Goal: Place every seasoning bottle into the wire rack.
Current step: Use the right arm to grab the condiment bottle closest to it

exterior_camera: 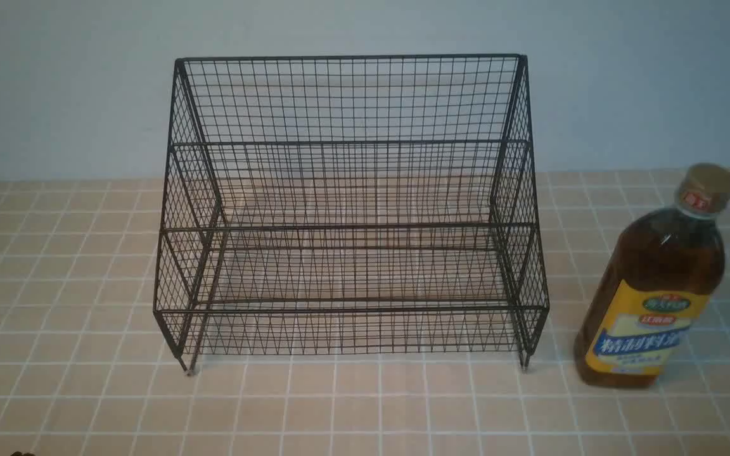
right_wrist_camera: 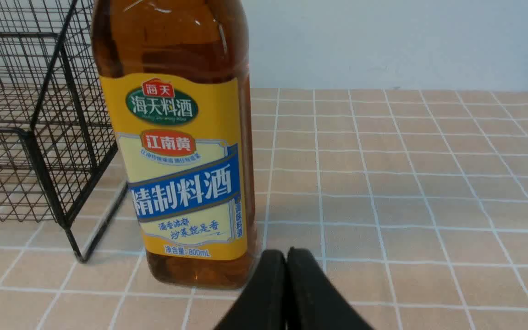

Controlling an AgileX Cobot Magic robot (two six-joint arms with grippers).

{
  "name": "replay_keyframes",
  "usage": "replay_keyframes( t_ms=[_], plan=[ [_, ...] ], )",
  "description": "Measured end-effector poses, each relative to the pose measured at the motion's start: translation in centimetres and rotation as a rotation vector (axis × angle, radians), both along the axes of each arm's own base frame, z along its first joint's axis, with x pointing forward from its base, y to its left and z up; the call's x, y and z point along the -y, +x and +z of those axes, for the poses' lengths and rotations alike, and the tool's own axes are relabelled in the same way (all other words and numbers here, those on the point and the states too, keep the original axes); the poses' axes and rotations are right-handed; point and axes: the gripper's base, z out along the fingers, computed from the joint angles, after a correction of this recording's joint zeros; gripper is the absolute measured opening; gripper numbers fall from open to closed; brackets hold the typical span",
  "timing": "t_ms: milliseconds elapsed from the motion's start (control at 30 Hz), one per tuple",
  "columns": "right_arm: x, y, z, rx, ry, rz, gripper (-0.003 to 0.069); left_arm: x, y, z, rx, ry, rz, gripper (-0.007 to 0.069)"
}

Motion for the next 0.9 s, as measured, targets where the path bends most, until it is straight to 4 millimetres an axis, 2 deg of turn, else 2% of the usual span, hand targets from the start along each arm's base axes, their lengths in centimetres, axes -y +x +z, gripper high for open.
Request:
replay_keyframes(
  t_ms=[900],
  plan=[
    [-0.06,0.02,0.06,0.010,0.031,0.000,-0.0015,0.00,0.00,0.00,0.000,0.000,0.000,-0.0010]
  ],
)
